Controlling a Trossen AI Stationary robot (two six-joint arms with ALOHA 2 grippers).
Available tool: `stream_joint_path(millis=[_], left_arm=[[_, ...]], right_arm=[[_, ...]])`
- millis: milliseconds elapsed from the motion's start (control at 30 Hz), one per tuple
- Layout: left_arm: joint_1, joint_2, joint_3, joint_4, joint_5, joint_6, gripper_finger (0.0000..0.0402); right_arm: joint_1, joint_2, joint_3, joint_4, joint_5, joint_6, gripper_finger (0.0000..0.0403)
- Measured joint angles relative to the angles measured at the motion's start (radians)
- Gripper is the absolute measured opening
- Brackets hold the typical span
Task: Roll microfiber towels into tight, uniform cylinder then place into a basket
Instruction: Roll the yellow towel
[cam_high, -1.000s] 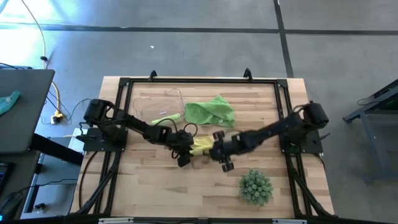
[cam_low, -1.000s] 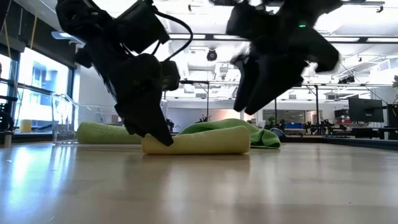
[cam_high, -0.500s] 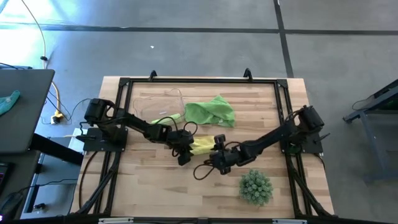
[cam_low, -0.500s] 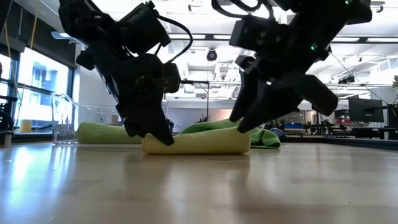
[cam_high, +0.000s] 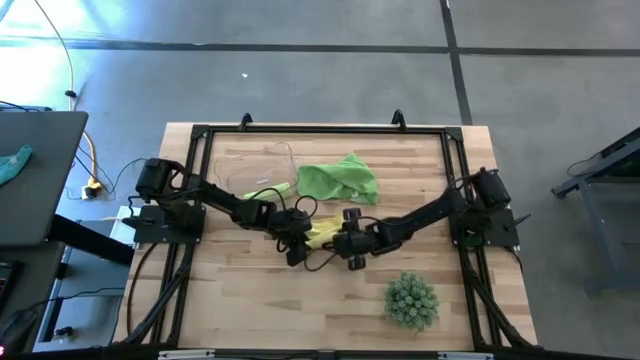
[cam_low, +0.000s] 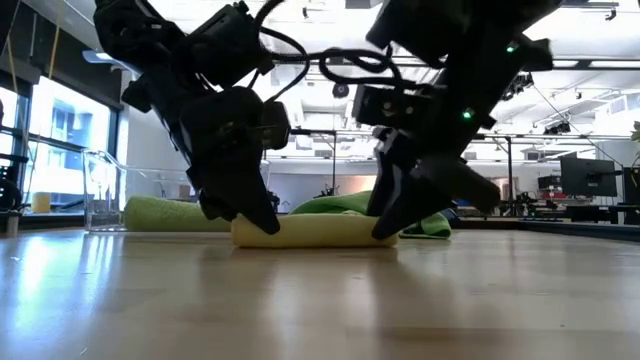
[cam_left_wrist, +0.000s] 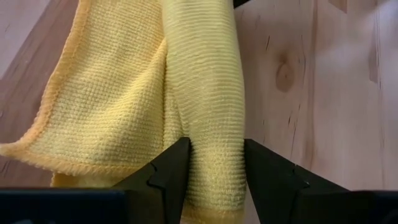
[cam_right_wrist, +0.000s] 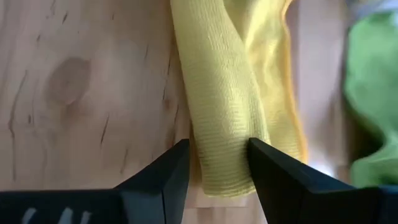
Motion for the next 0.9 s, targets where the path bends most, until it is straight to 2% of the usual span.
stream_joint_path(millis=[133,267,400,500,633,767,900], left_arm=[[0.0,-0.03,-0.002,-0.01,-0.007,0.051,0.0142],[0.0,-0.081,-0.005,-0.028,-0.027,0.168,0.0142],[-0.024,-0.128,-0.004,-0.026,-0.071,0.346,0.0142],[-0.058,-0.148,-0.004,-0.014,-0.144,0.452,0.0142],[-0.121,-0.138,-0.002,0.019,-0.244,0.566,0.0142],[-0.172,-0.083,-0.003,0.04,-0.345,0.599,0.0142],[-0.187,-0.023,-0.001,0.049,-0.499,0.542,0.0142]], right_arm=[[-0.057,0.025,0.005,-0.001,-0.157,0.061,0.0156],[-0.092,0.048,0.006,-0.007,-0.225,0.102,0.0142],[-0.122,0.051,0.006,-0.004,-0.283,0.136,0.0102],[-0.144,0.051,0.006,-0.002,-0.34,0.158,0.0062],[-0.189,0.051,0.006,0.014,-0.477,0.201,0.0021],[-0.238,0.054,0.005,0.022,-0.593,0.259,0.0021],[-0.27,0.057,0.003,0.026,-0.649,0.306,0.0038]])
